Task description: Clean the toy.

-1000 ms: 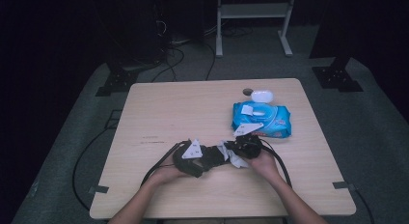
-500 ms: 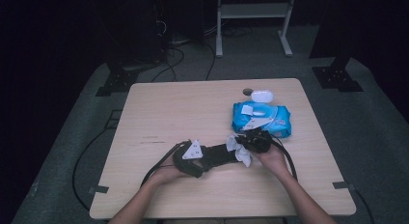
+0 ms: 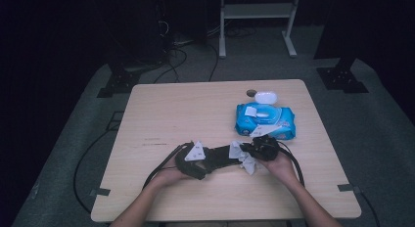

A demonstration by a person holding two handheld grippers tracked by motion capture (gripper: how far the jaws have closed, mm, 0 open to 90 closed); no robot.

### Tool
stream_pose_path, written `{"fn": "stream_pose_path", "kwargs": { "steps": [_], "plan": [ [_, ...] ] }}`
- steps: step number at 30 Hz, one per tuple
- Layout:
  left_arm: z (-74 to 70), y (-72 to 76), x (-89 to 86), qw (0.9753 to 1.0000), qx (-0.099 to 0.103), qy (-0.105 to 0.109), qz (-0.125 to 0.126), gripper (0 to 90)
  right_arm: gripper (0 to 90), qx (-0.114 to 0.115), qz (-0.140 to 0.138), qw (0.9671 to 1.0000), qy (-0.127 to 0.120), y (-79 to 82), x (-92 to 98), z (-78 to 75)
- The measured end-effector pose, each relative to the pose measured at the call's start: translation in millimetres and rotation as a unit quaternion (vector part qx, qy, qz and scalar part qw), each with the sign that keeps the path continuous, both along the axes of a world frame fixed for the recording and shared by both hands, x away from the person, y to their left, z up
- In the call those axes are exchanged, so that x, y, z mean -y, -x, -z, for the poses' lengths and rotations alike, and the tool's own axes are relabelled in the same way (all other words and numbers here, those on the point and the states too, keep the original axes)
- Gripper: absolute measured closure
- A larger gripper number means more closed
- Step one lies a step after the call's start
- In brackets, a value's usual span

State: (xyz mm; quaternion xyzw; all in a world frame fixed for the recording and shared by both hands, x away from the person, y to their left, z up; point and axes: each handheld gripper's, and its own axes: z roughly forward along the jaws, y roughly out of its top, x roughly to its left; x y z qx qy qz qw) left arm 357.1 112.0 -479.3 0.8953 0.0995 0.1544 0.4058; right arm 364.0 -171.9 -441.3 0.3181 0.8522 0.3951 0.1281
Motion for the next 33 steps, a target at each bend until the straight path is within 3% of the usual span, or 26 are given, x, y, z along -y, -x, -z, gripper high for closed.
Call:
{"fn": "stream_pose_path", "kwargs": {
  "steps": [3,5,7,13,21,23,26,28,33],
  "plan": [
    [-0.6,0.5,0.6,1.0,0.003,-0.002,0.0,23.9,87.3,-0.007,-0.005,1.0,-0.002,8.9,4.1,3.0],
    [-0.9,0.3,0.8,1.0,0.0,-0.002,0.0,23.9,87.3,-0.001,-0.009,1.0,-0.001,12.6,-0.1,3.2],
    [-0.8,0.2,1.7,1.0,-0.003,0.002,-0.003,23.9,87.4,-0.01,-0.022,0.9997,-0.009,13.3,-7.7,2.5],
    [-1.3,-0.4,2.8,1.0,0.0,-0.003,-0.002,23.9,87.4,-0.01,-0.076,0.997,0.002,13.9,-51.2,5.5],
    [-0.8,0.4,3.8,1.0,0.003,-0.006,-0.003,23.9,87.6,-0.028,-0.14,0.9898,0.004,13.5,-104.5,8.3],
    [-0.8,-0.1,3.6,1.0,0.001,-0.004,-0.004,23.9,87.6,-0.023,-0.138,0.9901,0.005,11.2,-108.9,8.1],
    [-1.0,0.2,4.9,1.0,-0.001,-0.001,-0.006,23.9,87.6,-0.009,-0.116,0.9932,0.004,5.6,-111.6,6.6],
    [-1.1,0.1,4.7,1.0,0.001,-0.003,-0.005,24.0,87.6,0.022,-0.102,0.9942,0.024,4.6,-114.2,5.2],
    [-0.7,-0.9,3.8,1.0,0.0,-0.001,-0.004,23.9,87.6,0.034,-0.076,0.9962,0.025,-2.6,-100.2,3.4]
  ]
}}
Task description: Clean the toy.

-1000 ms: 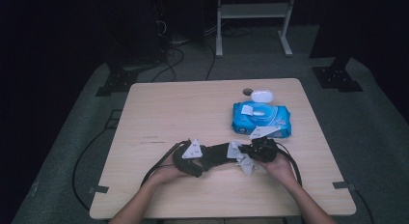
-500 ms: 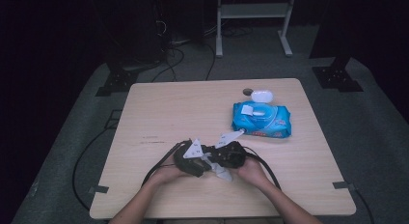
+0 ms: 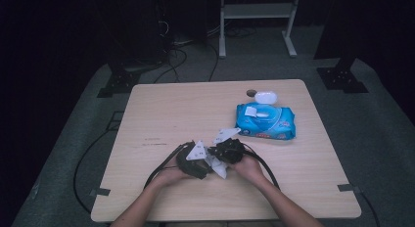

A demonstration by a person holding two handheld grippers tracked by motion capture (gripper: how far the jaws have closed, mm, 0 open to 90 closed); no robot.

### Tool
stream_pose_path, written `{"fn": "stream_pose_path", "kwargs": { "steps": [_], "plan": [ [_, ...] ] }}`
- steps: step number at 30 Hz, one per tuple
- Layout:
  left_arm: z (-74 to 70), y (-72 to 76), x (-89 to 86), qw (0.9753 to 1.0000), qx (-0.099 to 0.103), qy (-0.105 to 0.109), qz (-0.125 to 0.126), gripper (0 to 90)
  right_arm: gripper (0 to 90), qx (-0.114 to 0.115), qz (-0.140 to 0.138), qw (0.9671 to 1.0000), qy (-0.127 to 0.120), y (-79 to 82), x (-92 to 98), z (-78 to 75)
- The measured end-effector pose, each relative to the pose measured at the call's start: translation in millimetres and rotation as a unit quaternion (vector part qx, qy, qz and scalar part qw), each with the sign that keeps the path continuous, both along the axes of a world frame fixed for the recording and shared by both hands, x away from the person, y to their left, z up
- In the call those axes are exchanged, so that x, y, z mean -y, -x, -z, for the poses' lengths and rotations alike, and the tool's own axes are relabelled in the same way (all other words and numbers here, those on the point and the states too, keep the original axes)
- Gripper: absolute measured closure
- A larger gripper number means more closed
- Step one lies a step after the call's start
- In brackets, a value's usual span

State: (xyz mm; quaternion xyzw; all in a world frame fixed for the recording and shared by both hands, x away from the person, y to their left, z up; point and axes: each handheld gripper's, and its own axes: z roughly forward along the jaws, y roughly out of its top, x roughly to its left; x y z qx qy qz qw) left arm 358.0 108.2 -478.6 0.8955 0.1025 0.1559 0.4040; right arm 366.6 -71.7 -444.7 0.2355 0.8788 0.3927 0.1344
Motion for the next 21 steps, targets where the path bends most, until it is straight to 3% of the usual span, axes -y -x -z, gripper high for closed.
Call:
{"fn": "stream_pose_path", "kwargs": {
  "steps": [7,12,17,21],
  "plan": [
    [-0.2,-0.2,-0.6,1.0,0.001,0.001,0.001,23.9,87.6,-0.003,0.059,0.9982,-0.011,-15.1,49.7,-4.3],
    [-0.3,-0.4,-0.9,1.0,0.001,-0.003,0.002,23.9,87.5,-0.013,0.087,0.996,-0.02,-13.5,82.7,-6.9],
    [-0.1,-0.3,-0.5,1.0,0.003,-0.003,0.004,23.9,87.6,-0.029,0.085,0.9955,-0.03,0.1,101.6,-2.7],
    [0.2,1.2,0.8,1.0,0.002,-0.003,0.007,23.9,87.6,-0.027,0.079,0.996,-0.032,11.6,100.6,-1.9]
  ]
}}
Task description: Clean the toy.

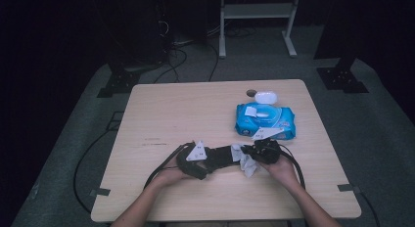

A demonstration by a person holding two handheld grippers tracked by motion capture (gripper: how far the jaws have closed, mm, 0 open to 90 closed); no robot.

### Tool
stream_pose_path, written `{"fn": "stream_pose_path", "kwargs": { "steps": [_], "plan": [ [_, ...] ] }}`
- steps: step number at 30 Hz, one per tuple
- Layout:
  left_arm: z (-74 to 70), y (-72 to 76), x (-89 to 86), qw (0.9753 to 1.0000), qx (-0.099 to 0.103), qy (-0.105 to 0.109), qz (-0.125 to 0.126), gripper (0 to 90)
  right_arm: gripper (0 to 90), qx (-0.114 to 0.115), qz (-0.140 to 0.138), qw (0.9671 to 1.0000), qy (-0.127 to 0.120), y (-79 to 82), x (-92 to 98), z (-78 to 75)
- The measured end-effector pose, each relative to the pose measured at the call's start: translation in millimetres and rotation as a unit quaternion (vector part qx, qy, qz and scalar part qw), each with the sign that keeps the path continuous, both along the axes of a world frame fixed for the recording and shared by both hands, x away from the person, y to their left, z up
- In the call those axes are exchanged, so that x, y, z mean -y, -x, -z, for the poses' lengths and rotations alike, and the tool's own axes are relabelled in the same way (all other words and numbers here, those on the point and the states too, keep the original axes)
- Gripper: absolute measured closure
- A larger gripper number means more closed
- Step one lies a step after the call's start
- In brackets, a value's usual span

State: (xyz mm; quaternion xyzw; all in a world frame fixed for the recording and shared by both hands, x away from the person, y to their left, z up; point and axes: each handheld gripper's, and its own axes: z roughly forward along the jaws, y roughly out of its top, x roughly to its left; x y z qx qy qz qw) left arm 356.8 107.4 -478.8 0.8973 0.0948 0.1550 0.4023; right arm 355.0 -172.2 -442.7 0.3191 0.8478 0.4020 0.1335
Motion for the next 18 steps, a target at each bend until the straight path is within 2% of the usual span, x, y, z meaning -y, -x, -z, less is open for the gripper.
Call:
{"fn": "stream_pose_path", "kwargs": {
  "steps": [4,8,11,13,15,16,18],
  "plan": [
    [0.1,-0.3,0.0,1.0,0.001,0.001,0.0,23.9,87.6,0.001,-0.021,0.9997,0.015,9.3,-8.2,-0.4],
    [-0.2,-0.3,0.1,1.0,0.002,0.0,0.002,23.9,87.6,-0.015,-0.046,0.9988,0.005,11.4,-19.8,3.2],
    [0.0,-0.4,0.0,1.0,0.0,0.002,0.001,23.9,87.5,-0.035,-0.072,0.9968,-0.008,10.1,-28.0,4.9],
    [-0.4,-1.0,-0.6,1.0,0.0,0.002,0.0,23.9,86.5,-0.034,-0.073,0.9967,-0.003,7.9,-28.0,2.7],
    [-0.2,-1.6,-1.0,1.0,0.0,0.003,0.001,23.9,82.1,-0.024,-0.054,0.9982,0.001,4.5,-23.0,0.3],
    [-0.1,-1.9,-1.2,1.0,-0.003,0.007,-0.001,23.9,78.4,-0.016,-0.046,0.9987,0.014,3.5,-20.9,-0.2],
    [0.7,-2.5,-0.9,0.9998,-0.008,0.017,-0.004,23.9,70.8,-0.013,-0.042,0.999,0.01,2.6,-17.8,0.6]
  ]
}}
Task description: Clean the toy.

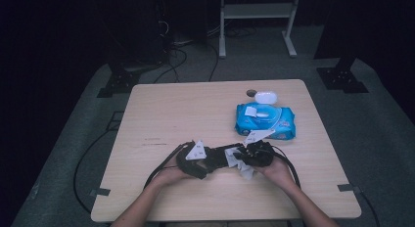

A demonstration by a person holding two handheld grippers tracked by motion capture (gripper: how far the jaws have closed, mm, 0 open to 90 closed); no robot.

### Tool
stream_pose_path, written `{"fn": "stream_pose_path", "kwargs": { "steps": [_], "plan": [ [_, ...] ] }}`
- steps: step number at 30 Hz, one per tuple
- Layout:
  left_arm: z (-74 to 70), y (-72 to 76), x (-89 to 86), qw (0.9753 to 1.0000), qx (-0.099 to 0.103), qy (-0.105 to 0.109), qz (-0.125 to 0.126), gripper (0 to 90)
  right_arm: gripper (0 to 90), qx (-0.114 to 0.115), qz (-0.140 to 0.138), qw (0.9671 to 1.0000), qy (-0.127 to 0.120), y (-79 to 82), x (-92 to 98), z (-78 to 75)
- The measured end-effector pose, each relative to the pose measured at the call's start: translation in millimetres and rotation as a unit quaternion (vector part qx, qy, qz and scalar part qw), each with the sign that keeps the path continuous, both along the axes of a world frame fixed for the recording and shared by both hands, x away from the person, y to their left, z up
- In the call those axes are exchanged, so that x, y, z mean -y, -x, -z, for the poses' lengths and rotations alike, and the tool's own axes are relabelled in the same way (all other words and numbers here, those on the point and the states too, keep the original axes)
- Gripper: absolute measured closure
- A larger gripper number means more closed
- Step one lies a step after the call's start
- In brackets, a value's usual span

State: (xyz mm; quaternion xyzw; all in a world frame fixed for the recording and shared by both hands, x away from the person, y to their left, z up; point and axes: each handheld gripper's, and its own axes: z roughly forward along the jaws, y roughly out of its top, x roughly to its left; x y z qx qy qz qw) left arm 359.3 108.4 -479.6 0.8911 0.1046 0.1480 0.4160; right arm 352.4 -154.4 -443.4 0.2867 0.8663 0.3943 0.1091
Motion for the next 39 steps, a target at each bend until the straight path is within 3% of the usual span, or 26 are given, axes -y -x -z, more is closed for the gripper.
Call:
{"fn": "stream_pose_path", "kwargs": {
  "steps": [3,8,11,14,21,22,25,28,29,31,33,36,38,39],
  "plan": [
    [-1.1,-1.5,-0.9,0.9999,-0.013,0.004,-0.003,23.7,68.4,0.006,0.005,1.0,0.005,0.7,-0.4,0.7],
    [-3.6,-5.8,-6.6,0.9978,-0.057,0.031,-0.012,20.7,67.0,0.017,0.01,0.9998,0.004,3.5,-2.1,4.4],
    [-3.9,-11.1,-12.0,0.9934,-0.101,0.05,-0.019,18.6,67.0,0.019,0.013,0.9997,-0.001,5.3,-1.2,5.6],
    [-4.0,-13.7,-15.5,0.9903,-0.123,0.059,-0.025,16.7,67.0,0.024,0.014,0.9996,0.0,6.7,-1.7,6.2],
    [-5.3,-17.5,-19.2,0.9841,-0.157,0.08,-0.026,17.1,65.8,0.028,0.01,0.9995,0.004,9.2,-2.7,5.8],
    [-5.0,-18.4,-19.6,0.9815,-0.169,0.087,-0.025,17.2,65.8,0.027,0.01,0.9996,0.005,9.5,-2.9,5.6],
    [-8.1,-20.4,-23.0,0.9785,-0.177,0.102,-0.028,17.5,66.0,0.025,0.008,0.9996,0.008,10.5,-3.1,4.9],
    [-9.6,-23.7,-27.3,0.9736,-0.191,0.119,-0.039,18.2,66.1,0.029,0.004,0.9995,0.01,11.7,-3.5,4.8],
    [-9.0,-24.6,-27.8,0.9724,-0.194,0.122,-0.043,23.2,66.2,0.031,0.002,0.9994,0.013,12.4,-3.7,4.8],
    [-7.1,-26.4,-26.3,0.9703,-0.202,0.122,-0.054,23.4,66.2,0.036,-0.002,0.9993,0.015,13.7,-4.1,4.9],
    [-5.2,-26.9,-23.1,0.9704,-0.204,0.114,-0.063,24.4,66.1,0.036,-0.004,0.9993,0.014,14.0,-4.0,4.9],
    [-2.5,-27.6,-20.0,0.966,-0.221,0.118,-0.064,24.9,66.1,0.036,-0.009,0.9993,0.011,14.6,-3.4,4.7],
    [-2.1,-26.5,-18.6,0.968,-0.218,0.111,-0.055,27.5,66.2,0.03,-0.01,0.9995,0.006,14.7,-3.0,4.1],
    [-1.4,-24.7,-15.9,0.9716,-0.209,0.095,-0.057,29.0,65.7,0.028,-0.013,0.9995,0.006,14.3,-2.6,3.1]
  ]
}}
